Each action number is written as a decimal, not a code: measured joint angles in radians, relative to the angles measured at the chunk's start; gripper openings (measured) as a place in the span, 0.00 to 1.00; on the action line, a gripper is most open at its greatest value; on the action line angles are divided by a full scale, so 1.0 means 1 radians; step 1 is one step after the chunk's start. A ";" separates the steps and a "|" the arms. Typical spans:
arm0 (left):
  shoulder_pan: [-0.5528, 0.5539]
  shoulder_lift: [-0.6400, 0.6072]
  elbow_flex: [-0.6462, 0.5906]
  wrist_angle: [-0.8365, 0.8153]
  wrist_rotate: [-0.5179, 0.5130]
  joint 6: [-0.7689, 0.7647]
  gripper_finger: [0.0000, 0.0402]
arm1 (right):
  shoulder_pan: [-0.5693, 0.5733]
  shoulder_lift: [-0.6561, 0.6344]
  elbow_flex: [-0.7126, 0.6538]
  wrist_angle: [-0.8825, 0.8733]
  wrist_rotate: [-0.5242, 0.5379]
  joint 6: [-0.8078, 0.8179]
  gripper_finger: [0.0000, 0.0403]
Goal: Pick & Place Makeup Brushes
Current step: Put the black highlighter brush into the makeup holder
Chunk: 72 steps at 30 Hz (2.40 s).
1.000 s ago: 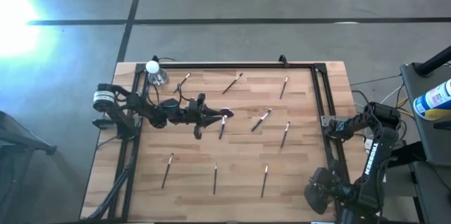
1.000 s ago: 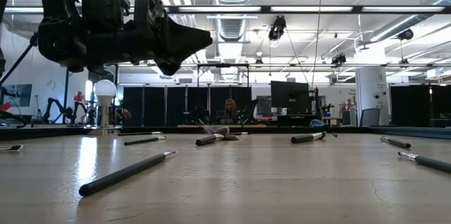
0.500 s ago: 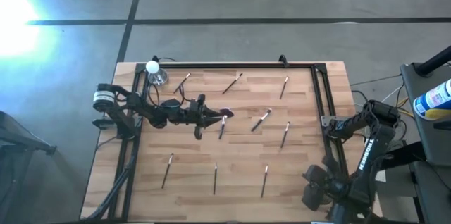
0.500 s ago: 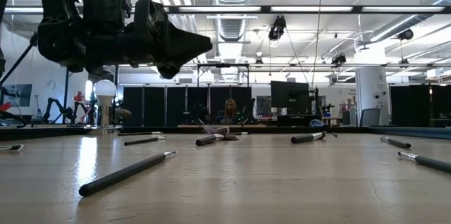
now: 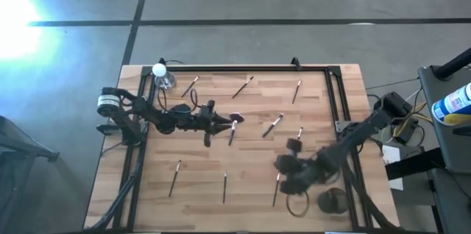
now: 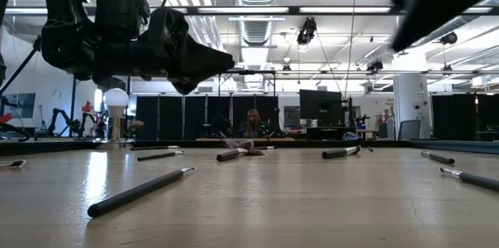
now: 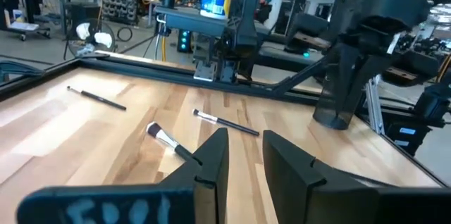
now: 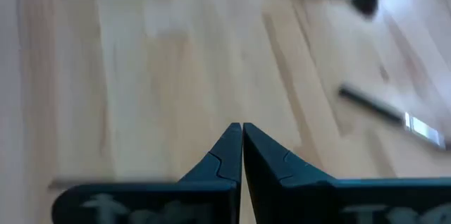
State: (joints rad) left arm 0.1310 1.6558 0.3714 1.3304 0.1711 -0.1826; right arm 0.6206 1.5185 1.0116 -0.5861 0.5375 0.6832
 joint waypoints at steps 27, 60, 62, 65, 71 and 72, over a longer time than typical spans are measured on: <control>-0.008 0.028 0.370 -1.003 -0.422 -0.240 0.21 | -0.409 -0.077 -0.430 0.816 -0.064 -0.348 0.02; 0.008 0.206 0.493 -1.058 -0.416 -0.245 0.06 | -0.407 -0.077 -0.430 0.889 -0.067 -0.455 0.02; 0.005 0.199 0.492 -1.059 -0.419 -0.228 0.02 | -0.407 -0.077 -0.431 0.889 -0.067 -0.456 0.02; -0.006 0.180 0.483 -1.052 -0.427 -0.209 0.01 | -0.407 -0.077 -0.439 0.901 -0.067 -0.455 0.02; -0.060 0.119 0.386 -0.829 -0.470 -0.183 0.00 | -0.407 -0.074 -0.514 1.051 -0.089 -0.452 0.02; -0.070 0.107 0.358 -0.763 -0.475 -0.176 0.00 | -0.407 -0.067 -0.529 1.094 -0.099 -0.448 0.02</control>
State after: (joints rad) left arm 0.0615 1.7624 0.7291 0.5677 -0.3037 -0.3583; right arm 0.2134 1.4512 0.4827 0.5077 0.4389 0.2357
